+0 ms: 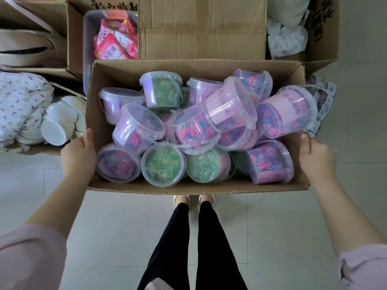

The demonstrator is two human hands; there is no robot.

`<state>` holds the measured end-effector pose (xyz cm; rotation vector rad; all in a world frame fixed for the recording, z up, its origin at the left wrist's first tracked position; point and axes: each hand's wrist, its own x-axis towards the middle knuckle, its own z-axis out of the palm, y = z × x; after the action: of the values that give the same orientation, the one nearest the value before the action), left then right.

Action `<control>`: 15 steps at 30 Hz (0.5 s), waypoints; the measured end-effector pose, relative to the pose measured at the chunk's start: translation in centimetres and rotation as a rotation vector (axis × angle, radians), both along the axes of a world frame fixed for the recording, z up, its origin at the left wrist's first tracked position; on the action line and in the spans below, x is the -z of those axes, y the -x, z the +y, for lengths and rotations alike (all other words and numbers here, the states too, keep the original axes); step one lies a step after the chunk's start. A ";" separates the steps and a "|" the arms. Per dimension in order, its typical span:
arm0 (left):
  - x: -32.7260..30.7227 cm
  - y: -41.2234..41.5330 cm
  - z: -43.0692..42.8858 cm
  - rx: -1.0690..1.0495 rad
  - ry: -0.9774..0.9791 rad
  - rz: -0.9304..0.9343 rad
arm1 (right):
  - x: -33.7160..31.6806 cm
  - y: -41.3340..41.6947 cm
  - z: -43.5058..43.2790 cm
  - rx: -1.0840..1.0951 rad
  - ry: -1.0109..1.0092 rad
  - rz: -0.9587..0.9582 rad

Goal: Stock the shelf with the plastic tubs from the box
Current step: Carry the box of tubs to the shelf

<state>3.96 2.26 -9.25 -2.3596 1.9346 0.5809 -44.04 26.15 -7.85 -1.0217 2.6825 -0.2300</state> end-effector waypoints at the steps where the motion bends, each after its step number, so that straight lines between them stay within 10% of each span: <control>1: -0.7 0.0 -0.1 0.028 -0.015 -0.013 | -0.6 -0.2 0.4 -0.008 -0.009 0.001; 15: -19.1 8.2 6.3 0.276 -0.156 0.058 | -20.9 -1.4 15.7 0.337 -0.113 -0.005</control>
<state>-4.22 8.60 9.81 -1.9611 2.1035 0.7527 -42.60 41.90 13.02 -0.5317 2.8133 -0.1414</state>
